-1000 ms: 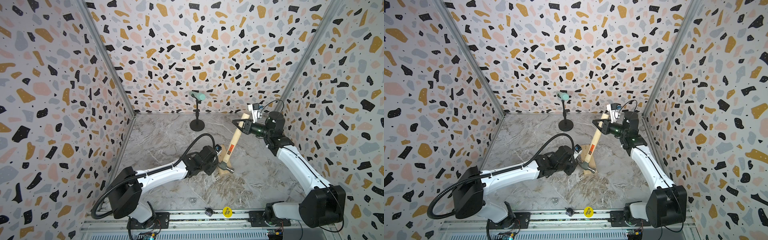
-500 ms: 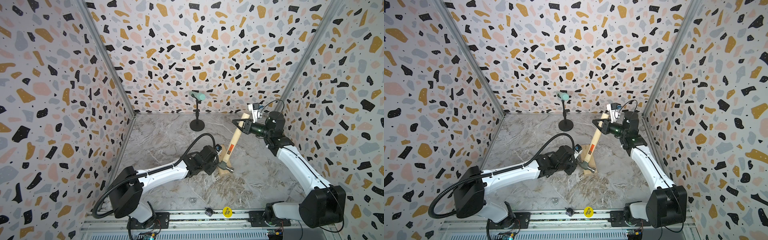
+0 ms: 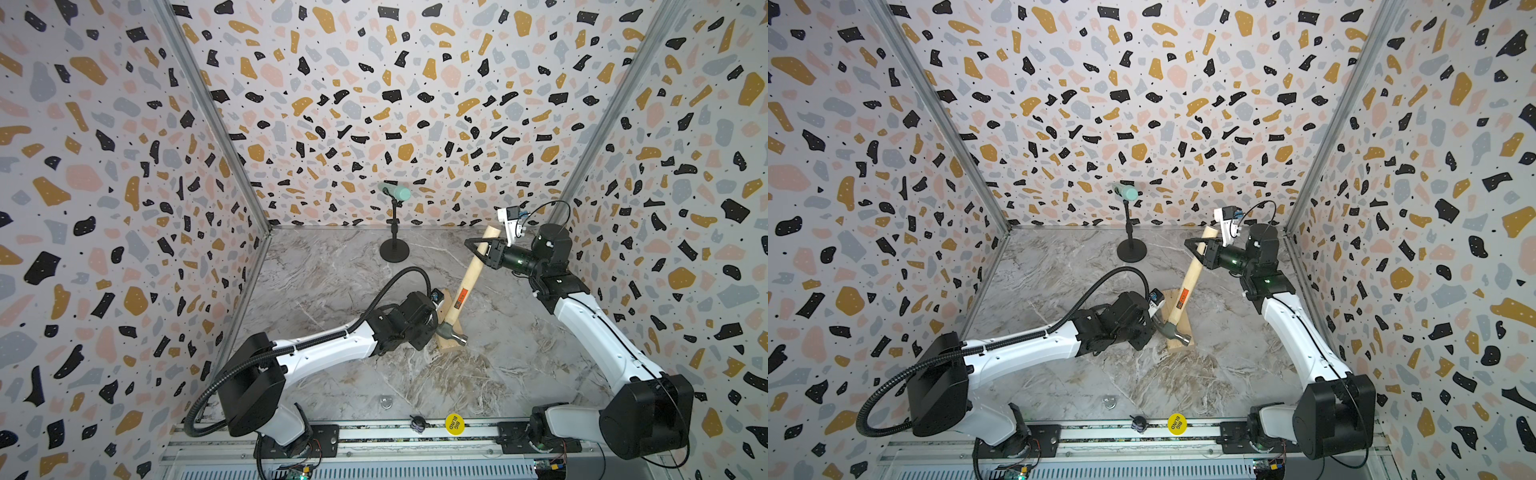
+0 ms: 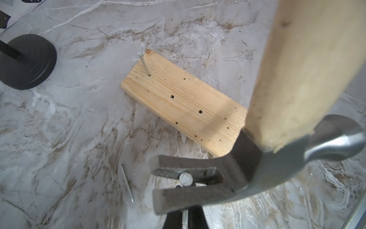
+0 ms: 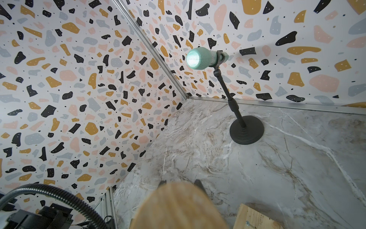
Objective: Use a claw hammer to pull out a nail
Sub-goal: Pick up the nail with the hammer.
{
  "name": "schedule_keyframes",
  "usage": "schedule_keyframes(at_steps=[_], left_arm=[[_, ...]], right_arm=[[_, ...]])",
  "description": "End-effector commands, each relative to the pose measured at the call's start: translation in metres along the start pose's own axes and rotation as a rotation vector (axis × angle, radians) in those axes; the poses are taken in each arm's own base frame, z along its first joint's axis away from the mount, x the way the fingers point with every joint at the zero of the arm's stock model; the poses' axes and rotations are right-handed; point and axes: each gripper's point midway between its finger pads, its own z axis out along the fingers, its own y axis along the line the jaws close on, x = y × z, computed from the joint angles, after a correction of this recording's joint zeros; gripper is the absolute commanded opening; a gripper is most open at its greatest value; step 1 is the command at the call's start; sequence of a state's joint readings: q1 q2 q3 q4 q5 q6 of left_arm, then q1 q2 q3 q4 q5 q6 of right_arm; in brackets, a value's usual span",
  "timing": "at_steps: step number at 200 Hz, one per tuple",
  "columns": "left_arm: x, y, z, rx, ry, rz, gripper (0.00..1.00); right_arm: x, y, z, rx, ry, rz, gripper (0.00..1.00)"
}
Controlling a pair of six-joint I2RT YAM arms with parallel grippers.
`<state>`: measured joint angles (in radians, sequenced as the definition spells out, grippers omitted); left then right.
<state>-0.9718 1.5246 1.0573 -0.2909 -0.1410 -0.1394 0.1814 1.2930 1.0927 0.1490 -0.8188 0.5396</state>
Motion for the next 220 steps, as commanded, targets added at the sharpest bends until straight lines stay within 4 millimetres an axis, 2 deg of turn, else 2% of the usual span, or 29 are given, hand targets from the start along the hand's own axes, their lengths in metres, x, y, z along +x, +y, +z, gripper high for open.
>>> schedule_keyframes(at_steps=[1, 24, 54, 79, 154, 220], left_arm=[[-0.019, 0.002, -0.013, -0.018, -0.064, -0.013, 0.00], [-0.021, 0.006, -0.014, -0.040, -0.071, -0.016, 0.00], [-0.021, 0.013, -0.014, -0.075, -0.072, -0.022, 0.00], [-0.019, 0.023, -0.013, -0.103, -0.068, -0.046, 0.00], [0.002, 0.089, -0.005, -0.225, -0.029, -0.244, 0.00], [0.028, 0.126, 0.018, -0.313, 0.063, -0.364, 0.00]], right_arm=[[-0.020, 0.036, -0.015, -0.074, -0.057, -0.013, 0.00], [-0.017, 0.034, -0.014, -0.069, -0.048, -0.007, 0.01], [-0.013, 0.032, -0.014, -0.059, -0.041, -0.002, 0.11], [-0.013, 0.030, -0.015, -0.044, -0.043, -0.007, 0.11], [-0.025, 0.036, -0.019, 0.007, -0.066, -0.069, 0.05], [-0.029, 0.050, -0.007, 0.123, -0.045, -0.213, 0.04]])
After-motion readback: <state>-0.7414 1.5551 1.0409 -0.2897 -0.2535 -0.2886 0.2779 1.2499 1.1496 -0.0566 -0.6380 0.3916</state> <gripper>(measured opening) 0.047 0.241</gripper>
